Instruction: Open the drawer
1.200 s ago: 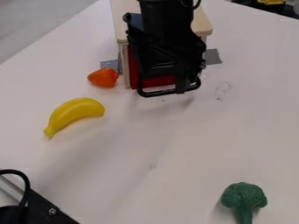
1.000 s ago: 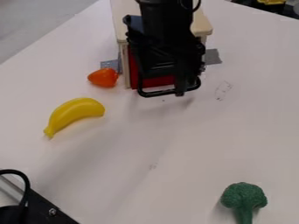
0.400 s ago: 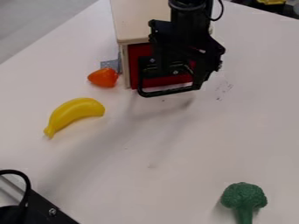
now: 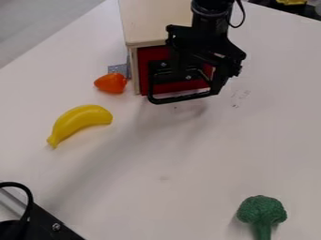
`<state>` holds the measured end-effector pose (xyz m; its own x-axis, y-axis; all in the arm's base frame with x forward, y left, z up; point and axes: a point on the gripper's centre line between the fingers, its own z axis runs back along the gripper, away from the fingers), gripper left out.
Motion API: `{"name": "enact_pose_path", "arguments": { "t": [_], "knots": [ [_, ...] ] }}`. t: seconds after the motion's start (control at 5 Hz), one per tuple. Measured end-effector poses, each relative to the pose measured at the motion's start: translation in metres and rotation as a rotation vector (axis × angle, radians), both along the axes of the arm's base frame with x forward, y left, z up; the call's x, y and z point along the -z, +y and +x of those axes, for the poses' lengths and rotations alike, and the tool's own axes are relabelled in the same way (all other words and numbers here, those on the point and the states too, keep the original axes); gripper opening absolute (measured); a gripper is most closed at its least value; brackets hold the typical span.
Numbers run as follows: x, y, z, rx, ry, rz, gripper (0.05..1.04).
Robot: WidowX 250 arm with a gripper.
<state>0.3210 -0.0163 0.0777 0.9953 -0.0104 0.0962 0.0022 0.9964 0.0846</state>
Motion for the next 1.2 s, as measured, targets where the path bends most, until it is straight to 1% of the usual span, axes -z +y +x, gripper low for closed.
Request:
{"name": "enact_pose_path", "arguments": {
  "t": [0.2,0.4,0.6,0.8,1.0,1.2],
  "knots": [
    [0.017,0.01,0.004,0.065,0.058,0.047,0.999],
    [0.02,0.02,0.008,0.009,0.029,0.04,0.999],
    [0.021,0.029,0.008,-0.102,0.02,0.008,1.0],
    [0.024,0.037,-0.002,-0.109,0.039,-0.001,1.0],
    [0.029,0.045,-0.014,-0.005,0.066,0.029,0.999],
    [0.035,0.05,-0.024,0.18,0.12,0.075,0.999]
  ]
}}
